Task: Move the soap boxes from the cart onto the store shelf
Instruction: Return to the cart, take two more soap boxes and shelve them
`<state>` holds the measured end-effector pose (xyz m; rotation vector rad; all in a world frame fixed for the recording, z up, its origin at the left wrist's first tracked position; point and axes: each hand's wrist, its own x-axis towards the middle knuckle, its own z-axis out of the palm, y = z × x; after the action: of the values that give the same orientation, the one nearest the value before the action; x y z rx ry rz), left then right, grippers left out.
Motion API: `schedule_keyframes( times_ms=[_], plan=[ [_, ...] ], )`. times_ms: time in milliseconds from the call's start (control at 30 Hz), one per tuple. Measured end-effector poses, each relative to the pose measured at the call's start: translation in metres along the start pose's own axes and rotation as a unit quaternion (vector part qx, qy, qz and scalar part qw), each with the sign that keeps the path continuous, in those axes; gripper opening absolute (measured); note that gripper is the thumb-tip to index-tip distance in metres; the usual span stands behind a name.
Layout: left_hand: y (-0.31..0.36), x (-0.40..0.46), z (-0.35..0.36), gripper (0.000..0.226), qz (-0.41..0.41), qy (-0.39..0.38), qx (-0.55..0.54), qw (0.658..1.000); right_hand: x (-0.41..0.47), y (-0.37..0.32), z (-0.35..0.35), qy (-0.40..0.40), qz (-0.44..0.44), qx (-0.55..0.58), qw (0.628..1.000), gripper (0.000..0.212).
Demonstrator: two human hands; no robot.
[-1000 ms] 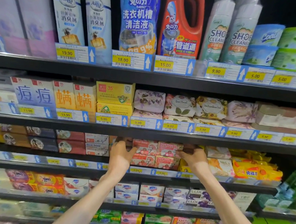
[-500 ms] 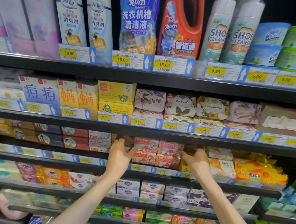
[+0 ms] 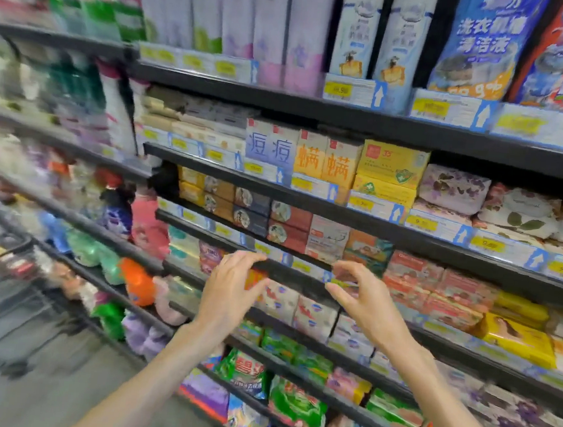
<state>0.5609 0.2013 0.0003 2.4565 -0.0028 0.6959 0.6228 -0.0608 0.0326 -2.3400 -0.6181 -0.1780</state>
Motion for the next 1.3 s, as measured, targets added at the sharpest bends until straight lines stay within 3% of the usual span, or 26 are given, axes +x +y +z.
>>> schedule_keyframes(
  times_ms=[167, 333, 467, 733, 1300],
  plan=[
    [-0.11, -0.06, -0.117, 0.047, -0.046, 0.031, 0.059, 0.997, 0.043, -0.12, 0.117, -0.116, -0.109, -0.003, 0.987, 0.053],
    [-0.213, -0.141, -0.247, 0.053, -0.131, 0.055, 0.15, 0.978, 0.065, -0.269, 0.247, -0.18, -0.225, 0.002, 0.958, 0.051],
    [-0.285, -0.214, -0.342, 0.048, -0.208, 0.088, 0.195, 0.954, 0.065, -0.389, 0.349, -0.235, -0.303, 0.041, 0.923, 0.05],
    [-0.414, -0.298, -0.475, 0.057, -0.326, 0.164, 0.247, 0.898, 0.082, -0.557, 0.506, -0.308, -0.404, 0.104, 0.855, 0.055],
    [-0.737, -0.235, -0.703, 0.067, -0.407, 0.182, 0.295, 0.845, 0.273, -0.84, 0.796, -0.349, -0.48, 0.08, 0.801, 0.059]
  ],
)
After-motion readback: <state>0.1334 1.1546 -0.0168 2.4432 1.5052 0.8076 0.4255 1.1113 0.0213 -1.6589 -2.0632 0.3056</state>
